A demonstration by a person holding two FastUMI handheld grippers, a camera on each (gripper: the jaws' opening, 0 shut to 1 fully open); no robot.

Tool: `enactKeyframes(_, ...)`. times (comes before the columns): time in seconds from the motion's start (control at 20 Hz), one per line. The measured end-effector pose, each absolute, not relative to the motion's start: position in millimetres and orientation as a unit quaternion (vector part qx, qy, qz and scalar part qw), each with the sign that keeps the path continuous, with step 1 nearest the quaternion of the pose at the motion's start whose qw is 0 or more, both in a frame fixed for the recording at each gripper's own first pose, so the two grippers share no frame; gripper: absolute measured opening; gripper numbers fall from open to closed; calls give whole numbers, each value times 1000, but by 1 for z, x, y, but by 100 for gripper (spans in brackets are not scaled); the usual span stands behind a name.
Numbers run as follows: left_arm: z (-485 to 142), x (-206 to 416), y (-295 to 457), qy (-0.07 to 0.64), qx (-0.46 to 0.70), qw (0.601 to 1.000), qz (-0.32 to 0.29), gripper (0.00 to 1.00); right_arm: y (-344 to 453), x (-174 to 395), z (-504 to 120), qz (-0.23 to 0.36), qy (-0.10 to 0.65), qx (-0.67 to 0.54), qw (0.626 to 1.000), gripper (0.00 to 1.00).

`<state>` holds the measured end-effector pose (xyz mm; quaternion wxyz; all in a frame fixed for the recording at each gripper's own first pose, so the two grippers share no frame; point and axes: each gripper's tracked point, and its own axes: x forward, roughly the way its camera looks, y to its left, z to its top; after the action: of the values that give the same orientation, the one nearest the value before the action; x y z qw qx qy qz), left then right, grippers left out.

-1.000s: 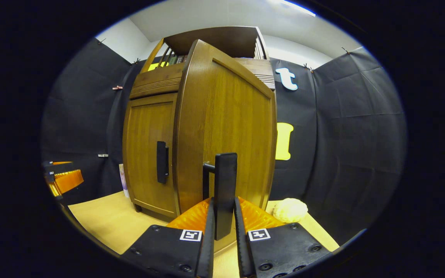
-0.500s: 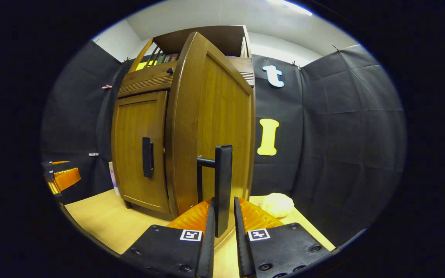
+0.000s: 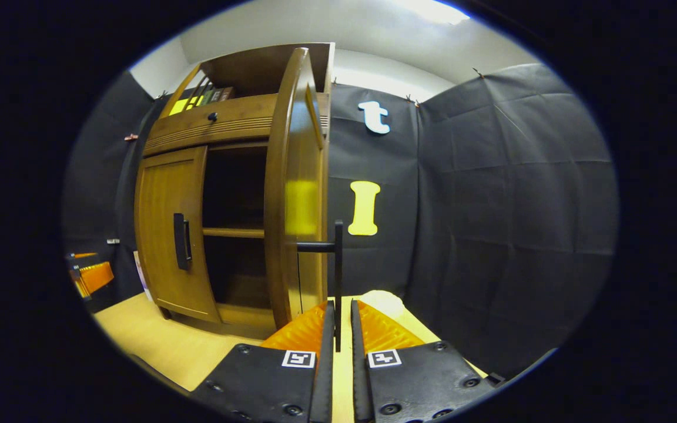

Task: Open the right door of the double-door shoe cabinet with the right hand, and open the left door with the left hand.

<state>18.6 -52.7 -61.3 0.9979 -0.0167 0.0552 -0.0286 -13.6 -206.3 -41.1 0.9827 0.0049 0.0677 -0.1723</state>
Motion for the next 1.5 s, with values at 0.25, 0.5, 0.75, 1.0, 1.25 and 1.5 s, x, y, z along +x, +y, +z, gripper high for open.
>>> enactKeyframes(0.25,-59,42,-55,43,9,999,-19,94,-226,-34,-18,-223,30,-14,974,18)
enactKeyframes(0.5,-54,93,-56,24,12,1000,-15,94,-194,-68,-18,-150,8,-3,989,15)
enactKeyframes(0.75,-45,140,-59,-4,29,1000,-7,94,-179,-78,-9,-110,-14,-19,994,75)
enactKeyframes(1.0,-43,180,-65,-27,49,998,1,90,-187,-83,-19,-117,-1,-32,993,97)
enactKeyframes(1.25,-55,211,-63,-33,50,998,3,74,-206,-81,-35,-135,19,-30,990,98)
enactKeyframes(1.5,-68,232,-59,-31,41,998,20,59,-212,-77,-35,-137,22,-24,990,96)
